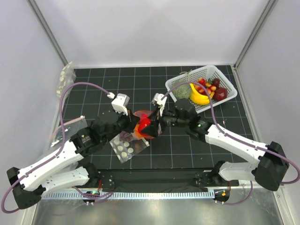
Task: Place the food in the zip-top bag and seal the zipper
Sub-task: Place the fake fruit in the zipper food storage bag.
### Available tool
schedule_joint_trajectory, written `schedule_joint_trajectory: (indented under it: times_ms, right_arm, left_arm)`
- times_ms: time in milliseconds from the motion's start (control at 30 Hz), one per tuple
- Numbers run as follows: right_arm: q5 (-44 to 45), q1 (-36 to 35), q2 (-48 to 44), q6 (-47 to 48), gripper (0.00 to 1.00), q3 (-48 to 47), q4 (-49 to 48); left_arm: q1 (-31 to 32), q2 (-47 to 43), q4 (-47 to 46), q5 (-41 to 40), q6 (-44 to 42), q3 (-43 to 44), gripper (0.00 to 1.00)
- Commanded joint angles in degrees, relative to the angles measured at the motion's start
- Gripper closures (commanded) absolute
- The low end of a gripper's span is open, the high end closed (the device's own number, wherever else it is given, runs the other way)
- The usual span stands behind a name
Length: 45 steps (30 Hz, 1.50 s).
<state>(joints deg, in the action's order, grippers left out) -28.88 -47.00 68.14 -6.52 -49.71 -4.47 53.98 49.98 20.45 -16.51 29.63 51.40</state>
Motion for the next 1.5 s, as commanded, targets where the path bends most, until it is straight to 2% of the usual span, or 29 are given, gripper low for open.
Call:
schedule_joint_trajectory:
  times_ms: [0,133,367,500,600,633,733,933,1100,1167,1200,1233,1300,1467]
  right_arm:
    - [4.2,-2.6,2.7,2.3,0.61,-2.7,-1.3]
    - [11.3,-2.9,2.4,-0.2,0.62,1.5,-8.3]
    - [16.2,-2.9,2.1,-5.8,0.64,6.6,-21.3]
    - [14.2,-3.1,3.8,-5.2,0.61,5.6,-20.1]
    - [11.0,-3.4,5.4,-3.4,0.45,4.2,-18.3]
    - [10.4,-3.4,5.8,-3.0,0.28,3.5,-16.9]
    - [11.5,-3.4,4.2,-2.9,0.01,3.9,-16.4]
    - [16.6,-3.4,-3.0,-4.6,0.01,4.2,-12.4]
    - [24.7,-3.4,-7.0,-5.6,0.05,2.8,-6.8]
    - [28.9,-3.4,-7.6,-7.0,0.2,1.3,-2.5]
    - [37.0,-3.4,-7.6,-8.4,0.36,-0.3,-0.4]
    - [39.6,-3.4,-7.5,-10.3,0.4,-1.0,3.9]
    - [45.8,-3.4,-7.0,-12.2,0.41,-3.4,8.9]
    - [48.0,-3.4,-4.7,-13.8,0.34,-6.9,17.9]
  left_arm:
    - [-0.3,-1.5,-5.4,0.6,0.7,1.2,1.0]
    - [-0.3,-2.1,-5.4,2.4,1.2,1.2,1.0]
    - [-0.3,-0.8,-5.8,5.4,1.7,1.5,1.0]
    - [-0.3,-0.7,-6.0,4.8,1.7,1.3,1.0]
    - [-0.9,-0.1,-5.7,4.1,1.7,1.3,1.0]
    - [-1.1,0.1,-5.7,4.2,1.8,1.4,1.0]
    - [-1.6,0.5,-4.9,3.9,1.9,1.7,1.0]
    - [-1.9,0.7,-2.2,0.4,1.9,2.6,1.0]
    - [-1.9,0.6,-1.4,-0.7,1.9,2.7,1.0]
    - [-1.9,0.6,-1.0,-1.4,1.8,2.9,1.0]
    - [-1.9,0.6,-0.9,-1.6,1.8,2.9,1.0]
    - [-1.9,0.6,-0.8,-1.8,1.8,2.9,1.0]
    - [-1.9,0.6,-0.7,-2.1,1.8,3.0,1.0]
    - [-1.9,0.7,-0.2,-3.5,1.7,3.2,1.0]
